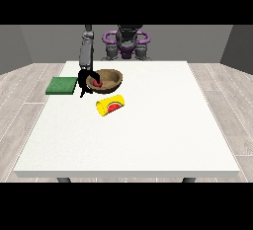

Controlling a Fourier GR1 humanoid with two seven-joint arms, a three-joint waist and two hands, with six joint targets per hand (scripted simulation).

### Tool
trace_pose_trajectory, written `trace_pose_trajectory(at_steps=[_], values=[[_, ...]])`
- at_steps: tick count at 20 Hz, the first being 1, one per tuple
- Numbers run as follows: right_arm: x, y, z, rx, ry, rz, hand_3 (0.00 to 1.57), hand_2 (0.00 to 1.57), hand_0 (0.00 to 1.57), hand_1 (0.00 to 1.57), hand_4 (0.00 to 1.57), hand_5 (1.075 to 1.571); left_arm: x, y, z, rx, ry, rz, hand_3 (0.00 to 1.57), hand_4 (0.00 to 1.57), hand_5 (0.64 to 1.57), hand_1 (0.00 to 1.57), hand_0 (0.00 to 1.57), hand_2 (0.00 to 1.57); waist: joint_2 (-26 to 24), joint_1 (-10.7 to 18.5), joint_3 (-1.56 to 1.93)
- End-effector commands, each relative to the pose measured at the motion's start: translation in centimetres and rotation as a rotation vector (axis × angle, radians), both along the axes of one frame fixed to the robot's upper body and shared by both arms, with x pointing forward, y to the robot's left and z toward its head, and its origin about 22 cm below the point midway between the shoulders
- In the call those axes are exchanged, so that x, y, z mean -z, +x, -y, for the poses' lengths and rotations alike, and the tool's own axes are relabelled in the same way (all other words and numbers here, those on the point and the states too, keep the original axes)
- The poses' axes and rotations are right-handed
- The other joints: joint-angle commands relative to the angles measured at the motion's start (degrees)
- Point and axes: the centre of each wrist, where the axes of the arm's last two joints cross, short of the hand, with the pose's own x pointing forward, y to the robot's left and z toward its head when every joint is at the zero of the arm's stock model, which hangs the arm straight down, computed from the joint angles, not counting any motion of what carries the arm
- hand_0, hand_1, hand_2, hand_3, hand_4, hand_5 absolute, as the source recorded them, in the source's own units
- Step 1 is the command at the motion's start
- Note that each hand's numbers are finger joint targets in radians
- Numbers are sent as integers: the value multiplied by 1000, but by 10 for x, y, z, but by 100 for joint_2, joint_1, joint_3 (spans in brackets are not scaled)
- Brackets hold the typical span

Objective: Pick the cup and pour the ball into the bowl, then pick the bowl and place it on the pad

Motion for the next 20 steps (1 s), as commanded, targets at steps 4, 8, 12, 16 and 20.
trace_pose_trajectory(at_steps=[4,8,12,16,20], values=[[6,-8,19,87,-193,-282,1571,1571,1571,1571,1169,1457,16,6,-13,-2,-28,-51,0,0,1547,0,0,0,-102,25,180],[-39,7,19,48,-275,-379,1571,1571,1571,1571,1226,1472,57,16,-37,-79,-71,-157,0,0,1548,0,0,0,-650,-392,172],[-99,25,12,43,-341,-353,1571,1571,1571,1571,1261,1470,91,10,-68,-108,-88,-177,0,0,1546,0,0,0,-785,-673,179],[-79,20,30,-2,-298,-395,1571,1571,1571,1571,1259,1486,75,-8,-90,-139,-85,-180,0,0,1541,0,0,0,-834,-823,194],[-103,19,67,34,-399,-353,1571,1571,1571,1571,1295,1514,79,-20,-106,-175,-64,-129,0,0,1539,0,0,0,-437,-890,193]])
